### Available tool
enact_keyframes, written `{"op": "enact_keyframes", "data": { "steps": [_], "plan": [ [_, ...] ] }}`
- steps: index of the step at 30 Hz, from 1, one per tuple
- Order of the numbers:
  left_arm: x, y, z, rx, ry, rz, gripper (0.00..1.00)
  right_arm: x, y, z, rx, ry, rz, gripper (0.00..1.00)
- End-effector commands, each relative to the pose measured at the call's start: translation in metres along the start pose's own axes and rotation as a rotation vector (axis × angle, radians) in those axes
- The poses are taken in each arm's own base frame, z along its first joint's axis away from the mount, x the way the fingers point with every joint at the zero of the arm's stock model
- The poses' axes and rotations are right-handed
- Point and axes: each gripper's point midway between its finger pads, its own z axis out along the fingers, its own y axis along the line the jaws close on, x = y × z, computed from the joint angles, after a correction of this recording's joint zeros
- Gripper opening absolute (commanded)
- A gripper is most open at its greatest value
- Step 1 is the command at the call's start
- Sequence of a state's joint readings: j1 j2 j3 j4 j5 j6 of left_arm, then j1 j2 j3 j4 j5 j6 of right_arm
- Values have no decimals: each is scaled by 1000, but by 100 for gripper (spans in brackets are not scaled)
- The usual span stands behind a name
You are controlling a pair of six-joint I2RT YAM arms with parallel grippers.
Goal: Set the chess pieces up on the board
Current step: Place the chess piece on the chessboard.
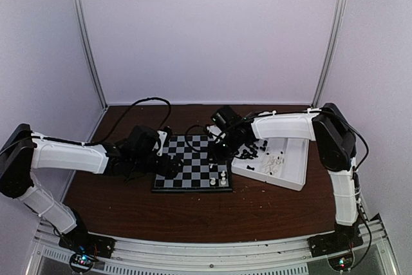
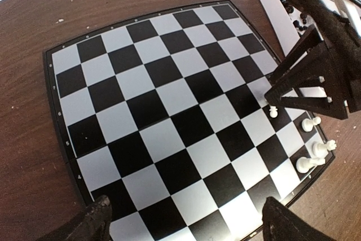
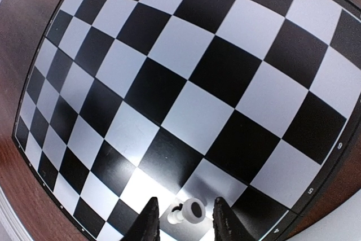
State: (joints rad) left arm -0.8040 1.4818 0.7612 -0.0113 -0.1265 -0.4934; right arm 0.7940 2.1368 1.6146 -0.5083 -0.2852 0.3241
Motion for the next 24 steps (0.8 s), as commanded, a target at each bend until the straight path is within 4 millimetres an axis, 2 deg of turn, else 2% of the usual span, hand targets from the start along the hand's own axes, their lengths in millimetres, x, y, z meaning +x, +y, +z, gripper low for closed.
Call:
{"op": "enact_keyframes", "data": {
  "steps": [1,7,12,24],
  "plan": [
    [-21,-4,-4,20,-50,6,93,-1,-4,3,9,26,-40,30],
    [-15,-1,-4,8,-27,8,93,3,-7,5,6,43,-34,26],
    [-15,0,-4,8,-23,9,93,9,-9,0,7,50,-29,31],
    [-16,-4,-3,26,-22,19,93,16,-11,-10,4,43,-8,35]
  ]
}}
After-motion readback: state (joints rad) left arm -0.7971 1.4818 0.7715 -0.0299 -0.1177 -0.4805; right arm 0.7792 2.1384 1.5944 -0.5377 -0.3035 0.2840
